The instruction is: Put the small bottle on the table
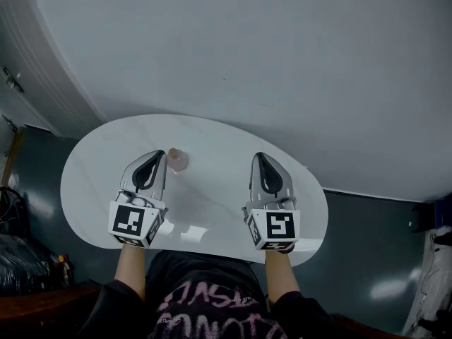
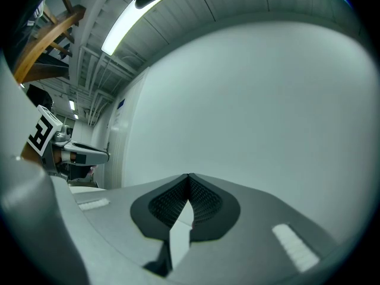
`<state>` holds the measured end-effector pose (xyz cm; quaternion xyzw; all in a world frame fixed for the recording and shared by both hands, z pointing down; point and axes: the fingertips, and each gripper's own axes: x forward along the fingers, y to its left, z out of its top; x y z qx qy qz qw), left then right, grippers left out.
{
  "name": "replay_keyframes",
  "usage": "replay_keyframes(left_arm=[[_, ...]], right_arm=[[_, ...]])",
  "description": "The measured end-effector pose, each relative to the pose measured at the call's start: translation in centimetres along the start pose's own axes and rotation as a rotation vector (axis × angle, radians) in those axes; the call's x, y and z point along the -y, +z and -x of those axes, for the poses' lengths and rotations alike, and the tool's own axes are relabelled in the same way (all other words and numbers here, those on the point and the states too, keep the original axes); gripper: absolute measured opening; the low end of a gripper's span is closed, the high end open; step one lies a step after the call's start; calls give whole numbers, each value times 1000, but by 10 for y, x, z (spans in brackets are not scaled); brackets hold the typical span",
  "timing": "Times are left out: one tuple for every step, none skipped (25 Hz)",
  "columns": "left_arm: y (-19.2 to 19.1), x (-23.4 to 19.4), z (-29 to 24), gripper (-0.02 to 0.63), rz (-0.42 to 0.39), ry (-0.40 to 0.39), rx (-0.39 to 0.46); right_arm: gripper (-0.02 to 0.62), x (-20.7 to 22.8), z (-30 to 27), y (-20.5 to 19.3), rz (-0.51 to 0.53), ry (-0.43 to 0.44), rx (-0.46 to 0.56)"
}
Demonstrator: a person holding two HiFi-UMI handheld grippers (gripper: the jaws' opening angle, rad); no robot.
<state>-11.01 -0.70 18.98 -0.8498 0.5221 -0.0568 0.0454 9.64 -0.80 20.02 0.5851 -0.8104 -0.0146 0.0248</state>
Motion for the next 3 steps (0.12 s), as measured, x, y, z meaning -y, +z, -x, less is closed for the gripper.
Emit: replay_keyframes(left_arm=[[1,0,1,0,2,2,-1],[1,0,2,0,4,4,-2],[2,0,2,0,7,6,-5]], right_arm=[[8,0,1,1,0,0,1],[8,-1,1,1,1,1,2],[8,-1,2,2,2,1,3]])
